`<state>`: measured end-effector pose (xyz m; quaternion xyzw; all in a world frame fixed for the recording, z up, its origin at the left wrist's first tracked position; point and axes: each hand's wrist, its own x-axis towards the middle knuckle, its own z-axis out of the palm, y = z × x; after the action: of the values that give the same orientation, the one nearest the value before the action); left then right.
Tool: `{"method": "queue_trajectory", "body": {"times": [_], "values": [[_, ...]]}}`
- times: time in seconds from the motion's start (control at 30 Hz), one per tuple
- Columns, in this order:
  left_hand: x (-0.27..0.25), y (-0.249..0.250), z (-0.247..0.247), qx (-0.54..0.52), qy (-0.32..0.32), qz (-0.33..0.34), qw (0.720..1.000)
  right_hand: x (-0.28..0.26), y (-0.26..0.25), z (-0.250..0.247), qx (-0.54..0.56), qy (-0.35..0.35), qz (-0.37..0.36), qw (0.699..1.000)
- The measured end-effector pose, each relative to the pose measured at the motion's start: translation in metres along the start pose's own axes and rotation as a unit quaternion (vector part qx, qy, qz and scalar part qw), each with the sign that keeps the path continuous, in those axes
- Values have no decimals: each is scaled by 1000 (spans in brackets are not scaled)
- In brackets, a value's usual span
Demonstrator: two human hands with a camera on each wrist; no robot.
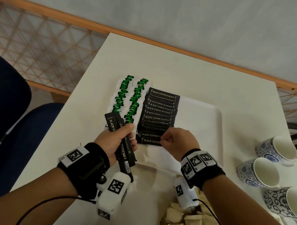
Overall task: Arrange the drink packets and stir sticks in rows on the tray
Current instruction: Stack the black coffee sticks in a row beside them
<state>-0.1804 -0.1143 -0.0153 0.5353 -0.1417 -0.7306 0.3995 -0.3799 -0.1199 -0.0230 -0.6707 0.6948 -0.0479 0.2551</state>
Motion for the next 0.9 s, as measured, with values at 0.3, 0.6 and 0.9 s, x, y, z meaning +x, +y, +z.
{"method": "queue_trajectory", "body": {"times": [0.3, 0.6, 0.9], "values": [[-4, 0, 13, 20, -24, 16, 999, -16, -20, -5, 200, -30, -23, 979], [-14, -3, 17, 45, -54, -6, 998, -23, -27, 2, 270, -70, -57, 959], [-10, -2, 13, 52, -21, -8, 998, -27, -7, -5, 196, 9, -89, 976]]}}
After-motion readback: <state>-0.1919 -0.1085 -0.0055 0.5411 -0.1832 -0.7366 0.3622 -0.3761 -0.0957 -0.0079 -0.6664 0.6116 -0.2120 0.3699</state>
